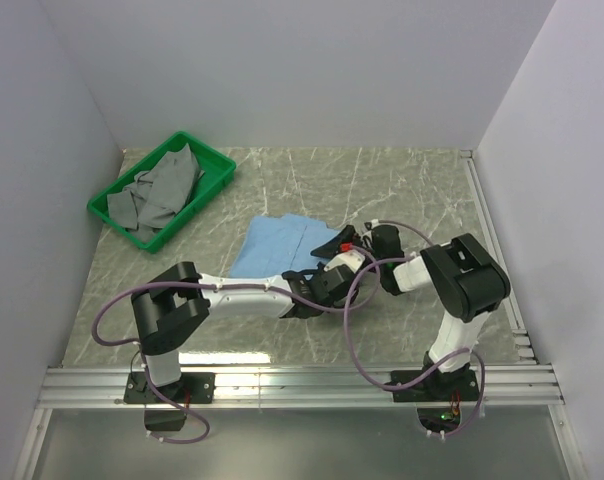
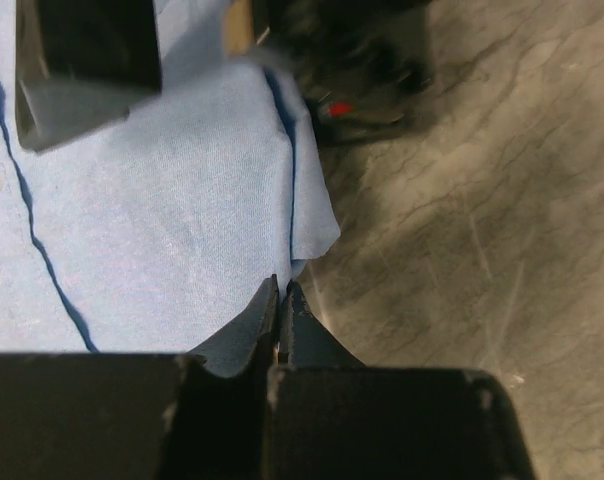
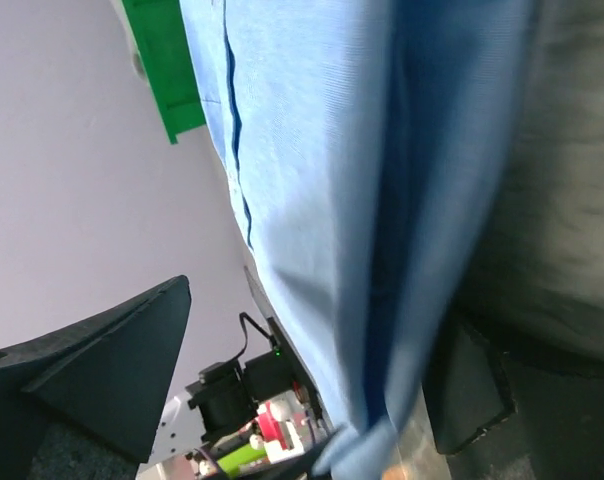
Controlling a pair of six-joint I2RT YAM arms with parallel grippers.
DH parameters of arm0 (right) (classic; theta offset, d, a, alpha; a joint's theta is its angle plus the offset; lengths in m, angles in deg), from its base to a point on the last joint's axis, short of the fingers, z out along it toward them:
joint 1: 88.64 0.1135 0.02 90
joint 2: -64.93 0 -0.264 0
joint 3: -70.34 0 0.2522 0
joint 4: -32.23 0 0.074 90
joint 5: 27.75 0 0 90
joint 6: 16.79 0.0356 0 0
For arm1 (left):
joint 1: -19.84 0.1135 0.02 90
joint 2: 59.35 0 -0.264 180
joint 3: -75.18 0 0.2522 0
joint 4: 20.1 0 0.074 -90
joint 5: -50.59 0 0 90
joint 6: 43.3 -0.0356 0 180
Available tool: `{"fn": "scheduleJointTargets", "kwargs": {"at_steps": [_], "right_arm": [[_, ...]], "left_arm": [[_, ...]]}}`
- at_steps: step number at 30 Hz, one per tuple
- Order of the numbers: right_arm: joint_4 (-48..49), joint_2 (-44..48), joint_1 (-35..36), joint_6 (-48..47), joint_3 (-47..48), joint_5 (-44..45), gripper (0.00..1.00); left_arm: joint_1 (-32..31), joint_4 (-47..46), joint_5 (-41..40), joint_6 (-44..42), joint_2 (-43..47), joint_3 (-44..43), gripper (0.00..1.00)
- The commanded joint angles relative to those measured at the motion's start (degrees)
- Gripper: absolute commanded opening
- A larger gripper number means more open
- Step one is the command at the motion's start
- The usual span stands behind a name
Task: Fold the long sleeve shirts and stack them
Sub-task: Fold the shirt
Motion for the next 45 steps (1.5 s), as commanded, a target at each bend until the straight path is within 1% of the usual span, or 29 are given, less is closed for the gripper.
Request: {"fn": "scheduleJointTargets", "kwargs": {"at_steps": [1,3,6,7,9,10,12,13,15,16,18,19,21,23,27,28,30,31,32,35,36,37,38,39,40,41,42,43,45], "right_arm": [[-2.3,-2.7,1.3,-1.6,2.7,2.3,0.90],[-2.8,-3.8,1.4,-2.2,3.8,2.1,0.86],[-4.1,-4.9,1.3,-4.1,6.5,2.6,0.68],[-6.4,-5.2,1.3,-5.9,7.3,2.8,0.51],[-8.8,-5.1,1.1,-8.0,9.2,3.6,0.34],[-11.4,-4.8,0.7,-10.1,9.8,3.7,0.14],[-13.6,-4.2,0.1,-12.4,11.5,3.2,0.01],[-16.6,-3.7,-1.2,-14.9,12.0,3.1,0.00],[-19.6,-3.1,-2.4,-17.8,14.1,2.2,0.00],[-24.2,-2.8,-3.6,-21.2,15.2,2.1,0.00],[-29.0,-2.3,-4.9,-25.2,18.3,2.2,0.00],[-33.9,-2.1,-5.3,-29.0,19.5,2.5,0.00],[-37.7,-2.0,-6.8,-34.1,22.1,2.7,0.00],[-42.6,-2.1,-8.4,-36.8,24.0,2.4,0.00],[-53.6,-3.4,-10.4,-46.7,31.8,3.2,0.00],[-58.7,-3.9,-10.7,-48.6,33.6,3.4,0.00],[-64.4,-4.3,-11.2,-54.9,39.7,6.7,0.00],[-69.0,-4.4,-11.5,-56.7,41.7,8.0,0.00],[-70.9,-4.6,-11.6,-58.4,43.6,9.2,0.00],[-78.4,-5.4,-12.8,-65.0,52.8,10.6,0.00],[-80.1,-5.7,-13.0,-68.2,54.5,11.0,0.00],[-83.7,-6.0,-13.2,-69.6,56.3,11.6,0.00],[-85.7,-6.4,-13.3,-71.3,60.3,12.9,0.00],[-88.2,-7.4,-13.3,-74.0,62.7,15.6,0.00],[-93.4,-8.1,-13.3,-74.8,65.3,17.9,0.00],[-95.8,-8.7,-13.3,-75.6,69.9,20.4,0.00],[-99.4,-9.5,-13.4,-76.7,71.9,26.8,0.00],[-100.6,-9.9,-13.2,-76.8,73.8,30.2,0.00],[-102.7,-9.3,-13.3,-77.6,77.3,38.1,0.00]], "left_arm": [[0.1,0.0,2.9,2.5,2.5,-3.7,0.00],[0.2,-0.2,4.0,3.6,2.7,-4.0,0.01],[0.2,0.1,5.1,5.5,2.3,-5.0,0.02],[0.2,0.2,5.2,5.7,2.1,-5.4,0.05],[0.2,0.7,5.2,6.6,2.1,-5.7,0.11],[0.2,0.8,5.0,7.1,2.5,-5.5,0.23],[0.3,0.8,5.1,7.4,4.0,-5.0,0.34],[0.6,0.8,5.1,8.0,4.7,-4.0,0.43],[1.7,0.6,5.8,8.5,7.0,-2.7,0.50],[2.3,0.6,6.4,9.2,7.9,-0.9,0.54],[4.4,0.4,9.1,9.8,10.2,0.9,0.57],[5.2,0.4,9.9,10.4,11.0,2.7,0.58],[7.4,1.1,12.2,10.8,13.1,4.5,0.60],[9.4,1.9,13.5,11.1,14.5,6.4,0.62],[12.7,5.0,13.6,11.3,16.8,8.8,0.65],[13.9,5.9,13.0,11.5,17.5,9.2,0.65],[18.5,9.5,12.2,11.4,19.0,9.1,0.65],[20.3,11.1,11.1,10.9,19.5,8.6,0.65],[23.6,14.4,10.6,10.8,19.9,7.7,0.66],[29.7,20.8,8.3,9.3,20.6,2.3,0.67],[30.8,21.1,7.2,8.6,21.3,0.8,0.70],[32.0,21.0,5.6,7.4,23.0,0.6,0.75],[35.0,19.2,4.3,6.9,23.9,0.7,0.77],[37.0,18.2,4.9,6.4,24.9,1.5,0.79],[41.0,17.1,5.9,6.0,26.5,2.1,0.82],[42.9,16.1,7.9,6.0,27.2,2.8,0.82],[44.4,14.0,8.5,6.5,27.8,4.4,0.82],[46.4,13.0,8.7,6.8,28.9,5.5,0.82],[47.5,11.7,8.7,7.2,29.5,7.8,0.82]]}}
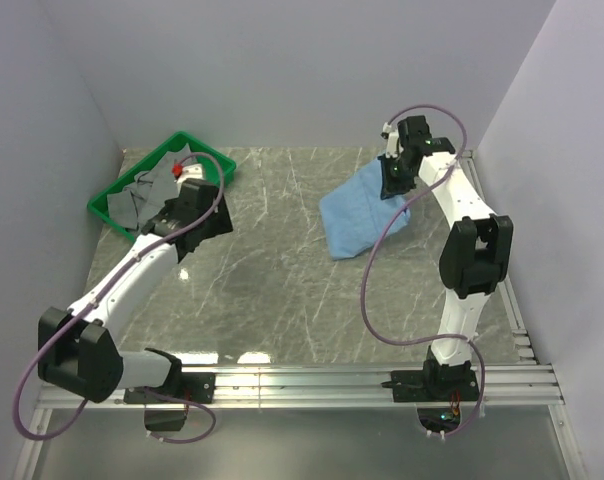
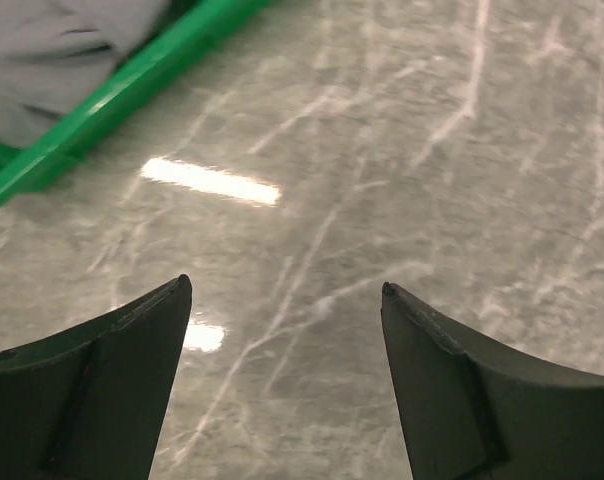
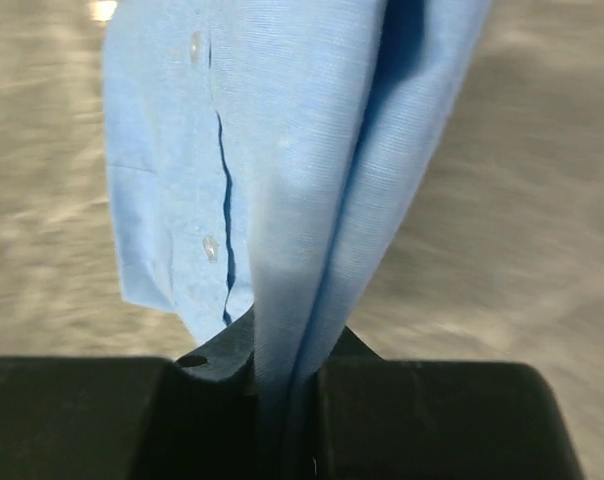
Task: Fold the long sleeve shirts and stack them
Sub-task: Fold the shirt
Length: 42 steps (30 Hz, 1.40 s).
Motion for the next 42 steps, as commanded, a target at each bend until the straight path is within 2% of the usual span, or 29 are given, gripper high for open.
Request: {"fn": "scheduleJointTargets", "kwargs": {"at_steps": [1,6,8,10,11,14,20,23,27,32,33,34,37,38,41,42], "right_arm": [[-10.4,0.9,-0.3,-5.7,6.7,17.2,0.00],[-13.3,0.3,-0.2,-4.9,16.8,31.4,0.00],[-15.2,-1.3,0.7,-5.1,22.2,42.0,0.00],[-12.9,-1.5,2.6,-6.8,21.3,53.0,0.00],[-11.3,-1.0,3.2,-8.0,18.4,63.4,0.00],[-5.7,-1.1,6.4,-13.0,13.5,73.5,0.00],[-2.8,-9.4,12.0,-12.4,5.2,79.7,0.00],[-6.6,-18.4,16.4,-4.8,4.6,81.9,0.00],[-15.7,-25.3,22.4,4.1,6.7,81.9,0.00],[-17.4,-29.1,28.9,7.0,6.8,81.0,0.00],[-18.0,-29.5,30.6,7.5,7.1,80.7,0.03],[-18.6,-30.3,31.0,8.4,7.9,79.7,0.16],[-19.1,-31.0,33.2,8.9,8.2,78.1,0.24],[-19.2,-30.8,33.5,9.4,8.3,77.7,0.33],[-19.4,-29.6,35.1,9.7,8.9,76.0,0.50],[-18.9,-29.2,35.7,9.4,8.9,74.6,0.52]], "left_arm": [[1.8,-2.1,0.1,-0.4,1.4,2.9,0.82],[1.8,-2.6,0.7,-0.1,1.4,3.1,0.82],[1.8,-2.4,0.4,-0.1,1.1,3.1,0.82],[1.8,-2.4,-0.3,0.2,1.5,3.2,0.81],[1.8,-2.6,-0.6,0.2,1.7,3.3,0.81],[1.8,-3.1,-1.4,0.2,2.4,3.9,0.81],[1.8,-2.8,-2.5,0.3,2.5,3.8,0.81],[1.8,-2.9,-3.2,0.2,3.0,3.8,0.81],[1.8,-3.0,-3.0,0.2,3.2,3.9,0.81],[1.8,-2.8,-3.1,0.2,3.4,3.8,0.81],[1.8,-2.8,-3.3,0.2,3.5,3.9,0.81],[1.8,-2.9,-3.2,0.2,3.5,3.9,0.81],[1.9,-2.9,-3.4,0.2,3.5,3.9,0.81],[1.9,-2.8,-3.4,0.2,3.5,3.8,0.81],[1.9,-2.9,-3.4,0.2,3.5,3.8,0.81],[1.9,-2.9,-3.5,0.2,3.4,3.8,0.81]]}}
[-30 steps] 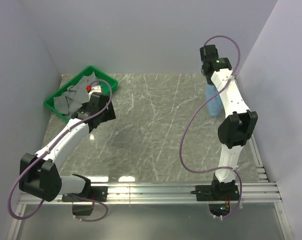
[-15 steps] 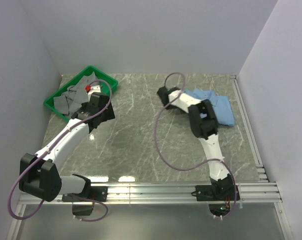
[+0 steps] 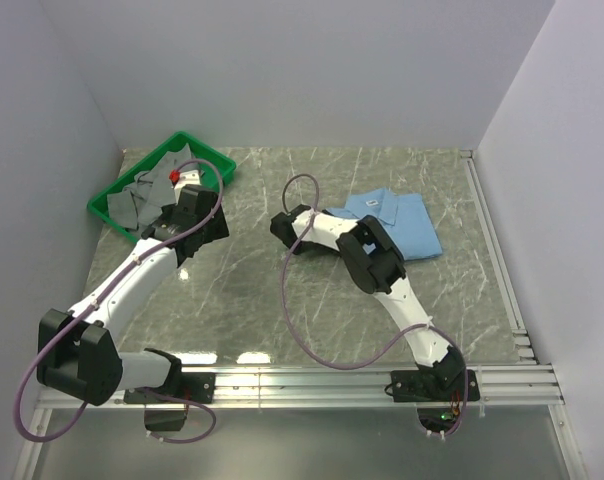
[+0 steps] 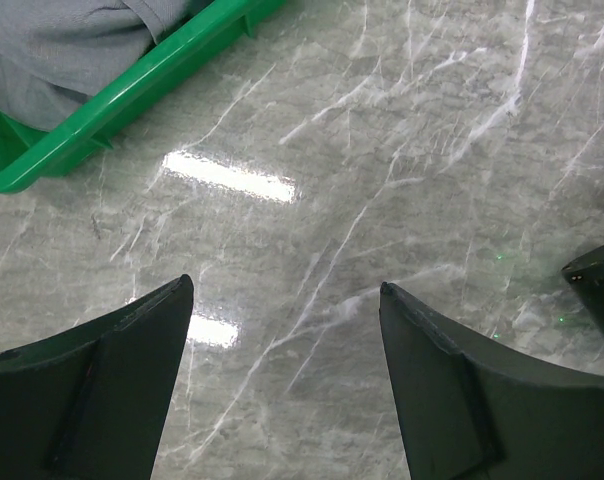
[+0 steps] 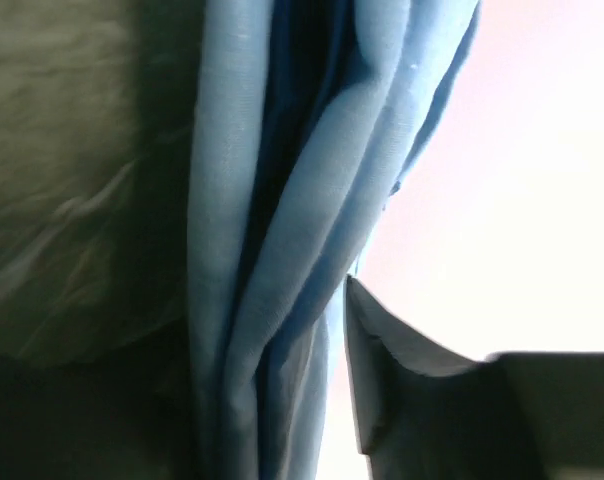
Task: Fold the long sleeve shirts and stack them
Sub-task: Fold the shirt
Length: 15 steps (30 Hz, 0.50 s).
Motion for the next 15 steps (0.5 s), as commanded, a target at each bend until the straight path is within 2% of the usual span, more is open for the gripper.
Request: {"fn": "scheduleJointTargets", "kwargs": {"at_steps": [1,6,7,9,13,15], "right_arm": [[-1.1,2.6,1.9,2.0,2.6,-2.4,0.56],[-0.2,6.4,7.1,0.5,4.5,-8.7,0.59],[0.7,10.6,9.3,0.3,5.3,-14.6,0.59],[0.9,11.7,9.5,0.6,6.1,-17.7,0.60],[2.9,19.9,9.3,2.2,4.6,-23.0,0.59],[6.8,25.3,8.3,4.5,0.3,-23.8,0.53]], "left_arm": [[0.0,-1.2,-0.9,0.1,1.6,-0.1,0.81],[0.4,-1.2,-0.6,0.2,1.5,0.0,0.81],[0.5,-1.2,-0.6,0.1,1.6,0.0,0.81],[0.5,-1.4,-0.6,0.1,1.8,0.1,0.81],[0.6,-1.7,-0.6,0.1,1.9,0.2,0.81],[0.6,-1.9,-0.4,0.1,1.8,0.2,0.81]]}}
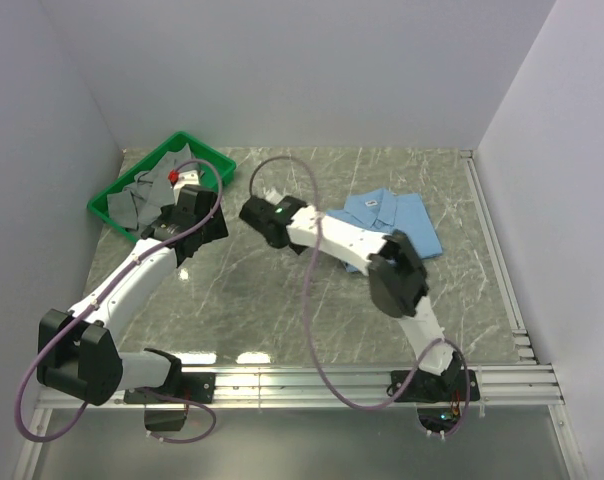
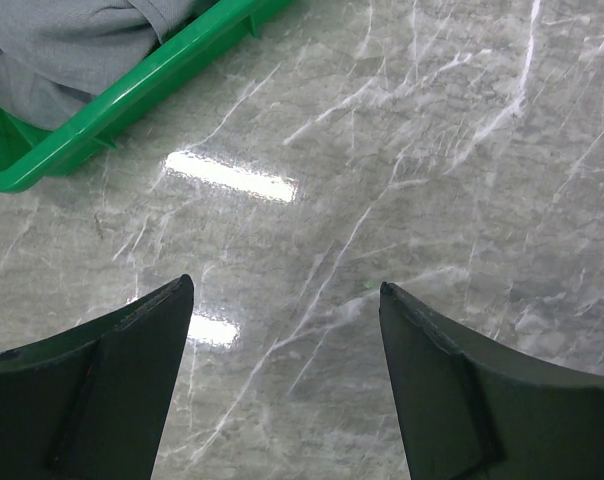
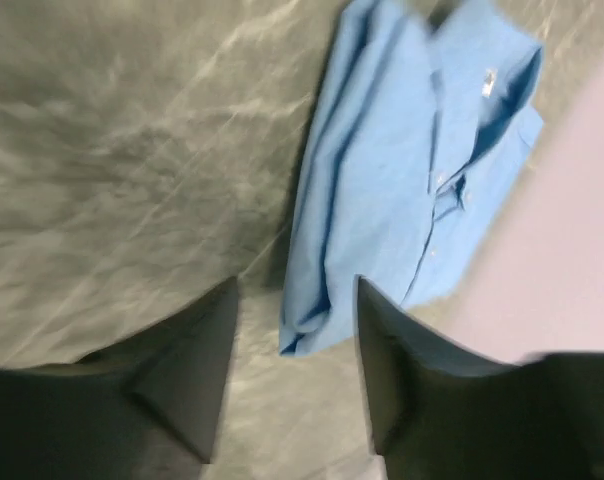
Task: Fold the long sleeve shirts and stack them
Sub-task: Fold the shirt
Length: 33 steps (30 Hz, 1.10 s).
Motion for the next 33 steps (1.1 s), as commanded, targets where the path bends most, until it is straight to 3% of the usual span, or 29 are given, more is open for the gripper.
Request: {"fn": "scheduleJointTargets", "kwargs": {"at_steps": [1,6,12,17,25,29,33], "right_arm": [[5.6,12.8,-2.9,4.6,-4.2,-5.3,0.50],[16.4,23.9,-12.1,12.7,-18.5,-13.2,0.32],[34.0,31.0,-21.4,19.1,-36.8,-27.9,0.27],[41.3,28.1,-21.9,20.8,-45.0,-35.2,0.24],[43.4,22.9,-20.9,21.6,-48.8,-46.3,0.22],[41.1,23.5,-18.2,19.4,-47.1,-48.6,0.22],[39.1,24.3,-15.9,19.0,-46.0,-51.6,0.23]], "left_arm": [[0.2,-1.8,-0.4,0.2,1.8,0.2,0.81],[0.3,-1.8,-0.2,0.1,1.6,0.2,0.81],[0.4,-2.1,-0.1,0.0,1.7,0.4,0.80],[0.4,-2.7,0.8,-0.3,1.8,0.7,0.80],[0.4,-4.2,3.0,-0.5,2.0,1.4,0.80],[0.3,-7.0,8.0,0.4,2.2,2.2,0.80],[0.2,-8.7,18.6,5.3,0.5,1.5,0.79]]}}
